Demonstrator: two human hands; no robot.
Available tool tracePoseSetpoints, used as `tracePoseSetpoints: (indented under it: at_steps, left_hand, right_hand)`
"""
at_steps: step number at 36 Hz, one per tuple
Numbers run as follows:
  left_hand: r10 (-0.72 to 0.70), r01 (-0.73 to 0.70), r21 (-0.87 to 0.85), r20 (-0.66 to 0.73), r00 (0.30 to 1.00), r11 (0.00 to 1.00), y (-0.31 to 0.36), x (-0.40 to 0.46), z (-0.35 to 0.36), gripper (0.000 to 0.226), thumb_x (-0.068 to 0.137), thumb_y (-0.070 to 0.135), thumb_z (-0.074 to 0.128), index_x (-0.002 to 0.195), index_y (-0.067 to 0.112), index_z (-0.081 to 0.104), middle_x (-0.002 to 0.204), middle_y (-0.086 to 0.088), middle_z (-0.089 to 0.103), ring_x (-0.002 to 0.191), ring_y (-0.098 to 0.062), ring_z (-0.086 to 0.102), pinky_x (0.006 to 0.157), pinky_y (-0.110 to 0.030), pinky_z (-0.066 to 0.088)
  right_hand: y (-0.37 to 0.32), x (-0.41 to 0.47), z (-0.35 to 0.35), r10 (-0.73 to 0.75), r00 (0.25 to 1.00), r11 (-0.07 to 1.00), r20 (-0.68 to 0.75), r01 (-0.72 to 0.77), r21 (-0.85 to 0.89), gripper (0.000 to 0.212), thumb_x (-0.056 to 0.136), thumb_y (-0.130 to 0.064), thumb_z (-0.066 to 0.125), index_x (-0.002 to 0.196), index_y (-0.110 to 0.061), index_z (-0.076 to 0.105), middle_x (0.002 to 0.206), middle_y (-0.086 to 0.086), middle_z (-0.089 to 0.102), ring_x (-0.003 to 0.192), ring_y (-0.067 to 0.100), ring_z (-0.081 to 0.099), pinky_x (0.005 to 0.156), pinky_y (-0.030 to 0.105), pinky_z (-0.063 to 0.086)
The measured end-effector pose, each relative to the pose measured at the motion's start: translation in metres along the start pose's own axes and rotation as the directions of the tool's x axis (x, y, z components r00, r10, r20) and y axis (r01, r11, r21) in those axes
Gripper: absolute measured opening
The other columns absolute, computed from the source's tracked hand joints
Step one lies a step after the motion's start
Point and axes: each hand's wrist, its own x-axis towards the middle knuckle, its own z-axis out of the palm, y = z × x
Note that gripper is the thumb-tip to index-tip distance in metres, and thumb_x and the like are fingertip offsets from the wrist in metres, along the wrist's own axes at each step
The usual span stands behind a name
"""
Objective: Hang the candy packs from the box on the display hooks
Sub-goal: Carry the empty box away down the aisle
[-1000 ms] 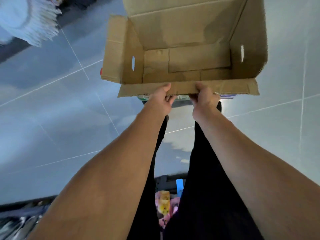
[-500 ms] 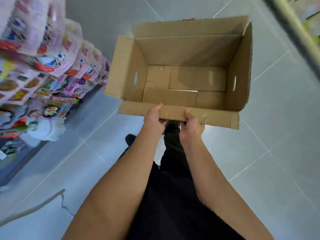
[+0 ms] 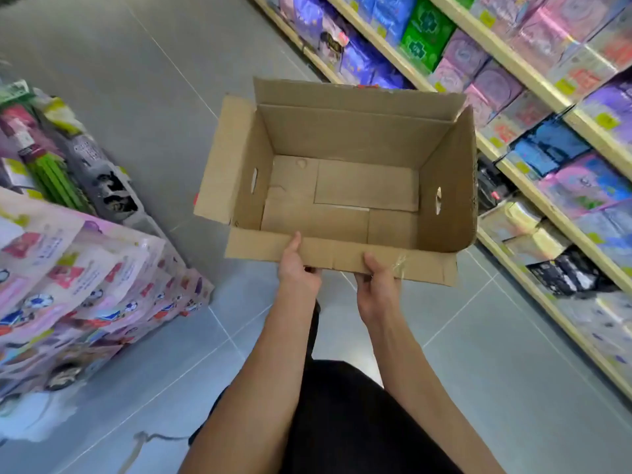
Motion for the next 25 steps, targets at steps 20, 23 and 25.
tracePoseSetpoints:
  at_steps: [20,23,25]
  left_hand:
    - [0.124,-0.123,-0.313,-0.017,0.992,0.942,0.262,0.106,0.230,0.040,0.089,0.017,0.074,0.126,0.007,0.062,0.119,-0.012,0.068,0.091,-0.022,0.067,0.055,-0.029,0.058]
    - [0.136,-0.143,-0.347,-0.044,0.990,0.927,0.297,0.125,0.252,0.041,0.090,0.016,0.072,0.129,0.007,0.060,0.121,-0.013,0.067,0.092,-0.022,0.066,0.054,-0.031,0.058]
    - [0.155,-0.169,-0.371,-0.067,0.986,0.913,0.323,0.140,0.269,0.040,0.092,0.014,0.070,0.130,0.007,0.060,0.122,-0.013,0.066,0.095,-0.023,0.065,0.066,-0.034,0.057]
  right_hand:
    - [-0.038,0.138,0.377,0.076,0.959,0.966,0.272,-0.003,-0.259,0.055,0.091,0.011,0.059,0.142,-0.004,0.044,0.127,0.015,0.064,0.113,0.026,0.064,0.074,0.031,0.060]
    - [-0.032,0.162,0.427,0.108,0.948,0.951,0.300,-0.011,-0.308,0.056,0.091,0.011,0.060,0.143,-0.005,0.044,0.131,0.018,0.062,0.117,0.029,0.063,0.074,0.030,0.061]
    - [-0.026,0.180,0.464,0.145,0.939,0.924,0.313,-0.015,-0.382,0.056,0.090,0.009,0.062,0.142,-0.003,0.045,0.131,0.019,0.062,0.119,0.030,0.062,0.088,0.034,0.057]
